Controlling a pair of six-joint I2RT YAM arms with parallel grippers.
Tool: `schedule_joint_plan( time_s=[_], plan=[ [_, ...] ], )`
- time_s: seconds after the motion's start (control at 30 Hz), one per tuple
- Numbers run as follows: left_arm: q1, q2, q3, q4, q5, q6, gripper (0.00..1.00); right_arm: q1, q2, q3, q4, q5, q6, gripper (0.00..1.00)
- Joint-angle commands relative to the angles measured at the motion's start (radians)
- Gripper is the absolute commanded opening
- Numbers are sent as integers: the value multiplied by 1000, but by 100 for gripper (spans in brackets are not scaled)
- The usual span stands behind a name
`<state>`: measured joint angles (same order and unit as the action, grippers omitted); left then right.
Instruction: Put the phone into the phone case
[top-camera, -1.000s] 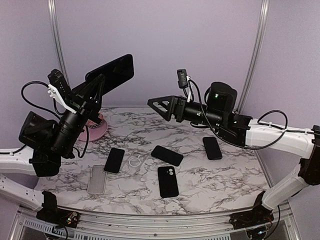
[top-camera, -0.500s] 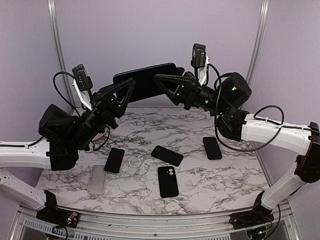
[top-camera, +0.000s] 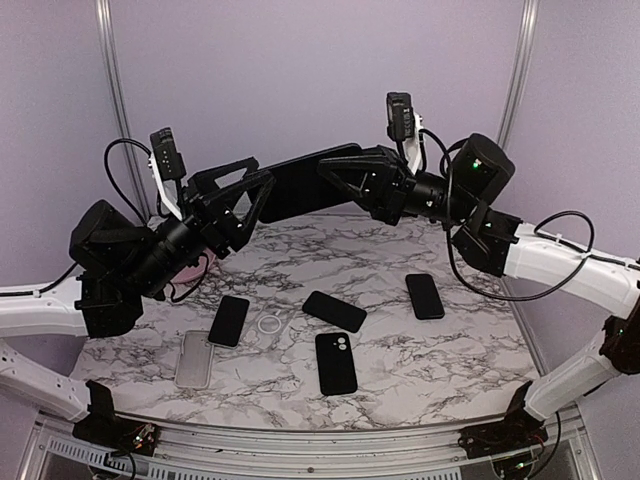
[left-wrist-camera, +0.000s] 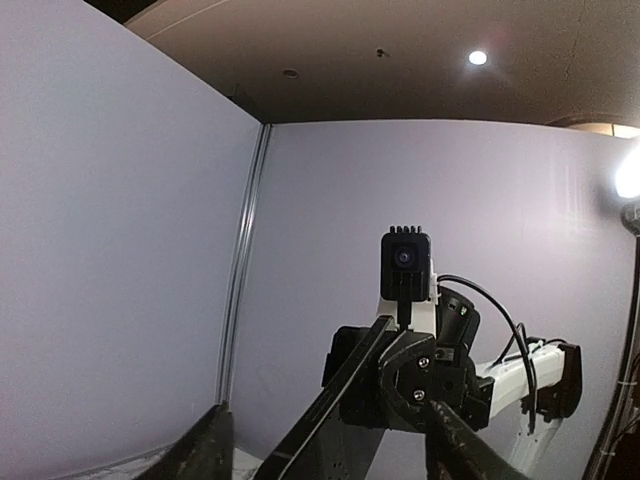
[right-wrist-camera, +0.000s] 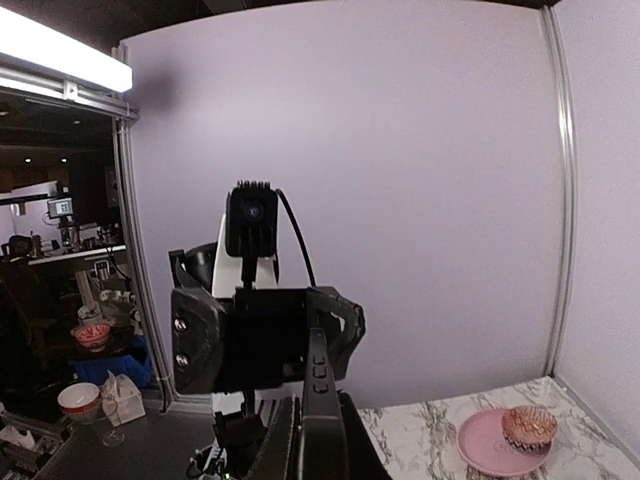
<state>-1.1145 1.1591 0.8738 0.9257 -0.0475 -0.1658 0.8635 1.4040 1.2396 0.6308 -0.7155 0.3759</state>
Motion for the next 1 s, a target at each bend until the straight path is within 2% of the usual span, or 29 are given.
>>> schedule_joint_plan(
  time_s=[0.0, 0.07, 0.17, 0.23, 0.3, 0.37, 0.53, 0.63, 0.7, 0.73, 0.8, 0.97],
  plan=[
    [16, -130, 14, -355, -20, 147, 82, -54, -91, 66, -420, -22, -230, 0],
    [20, -172, 26, -516, 6, 219, 90, -56, -93, 144, -660, -34, -359, 0],
    [24, -155, 127, -804, 126, 317, 91, -53, -36, 310, -1023, -49, -543, 0],
    [24, -81, 228, -966, 171, 345, 88, -35, 21, 411, -1231, -37, -639, 0],
    [24, -19, 298, -1049, 223, 359, 83, -5, 52, 479, -1335, 4, -699, 0],
    [24, 17, 318, -1065, 257, 372, 79, 18, 78, 535, -1393, 24, -730, 0],
    [24, 64, 336, -1066, 226, 396, 64, 89, 166, 657, -1558, 59, -809, 0],
    [24, 69, 324, -1067, 238, 398, 44, 101, 177, 654, -1557, 43, -808, 0],
    [24, 65, 306, -1067, 250, 392, 26, 104, 175, 646, -1541, 34, -805, 0],
    [24, 62, 297, -1066, 254, 389, 14, 104, 172, 640, -1533, 31, -802, 0],
    [24, 54, 283, -1063, 257, 376, 0, 107, 171, 634, -1520, 28, -800, 0],
    [24, 31, 250, -1031, 293, 345, 0, 108, 163, 616, -1481, 24, -781, 0]
  ],
)
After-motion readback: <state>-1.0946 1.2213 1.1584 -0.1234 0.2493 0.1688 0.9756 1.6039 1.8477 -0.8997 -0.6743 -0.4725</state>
